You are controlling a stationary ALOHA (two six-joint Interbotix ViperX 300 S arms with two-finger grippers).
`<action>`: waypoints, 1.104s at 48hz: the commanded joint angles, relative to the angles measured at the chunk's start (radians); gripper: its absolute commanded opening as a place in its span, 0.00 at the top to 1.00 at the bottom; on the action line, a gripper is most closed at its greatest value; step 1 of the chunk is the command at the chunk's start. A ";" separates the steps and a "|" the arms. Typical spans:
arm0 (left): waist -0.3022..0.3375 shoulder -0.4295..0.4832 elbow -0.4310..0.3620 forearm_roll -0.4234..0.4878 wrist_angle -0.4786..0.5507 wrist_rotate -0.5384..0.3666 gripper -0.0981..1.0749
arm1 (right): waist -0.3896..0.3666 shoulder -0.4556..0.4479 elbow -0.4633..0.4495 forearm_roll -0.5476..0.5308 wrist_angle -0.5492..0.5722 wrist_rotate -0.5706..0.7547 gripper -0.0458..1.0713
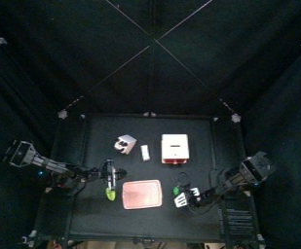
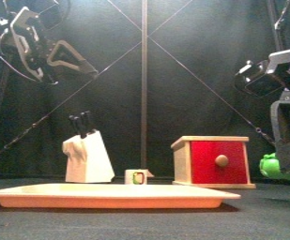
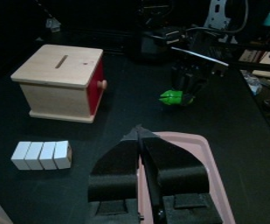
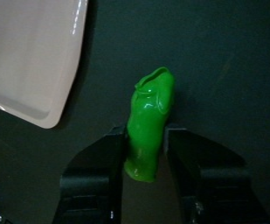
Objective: Put pea on plate
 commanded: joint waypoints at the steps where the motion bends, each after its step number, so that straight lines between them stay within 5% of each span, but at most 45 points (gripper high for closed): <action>1: -0.002 -0.003 -0.011 0.005 -0.008 0.002 0.59 | -0.003 -0.032 -0.025 -0.012 0.002 0.002 0.40; 17: 0.000 -0.008 0.000 0.003 -0.006 0.002 0.59 | -0.061 -0.012 -0.086 -0.178 -0.052 0.003 0.40; 53: 0.000 -0.038 0.046 -0.040 -0.006 0.000 0.59 | -0.229 0.275 -0.370 -0.566 -0.321 0.000 0.40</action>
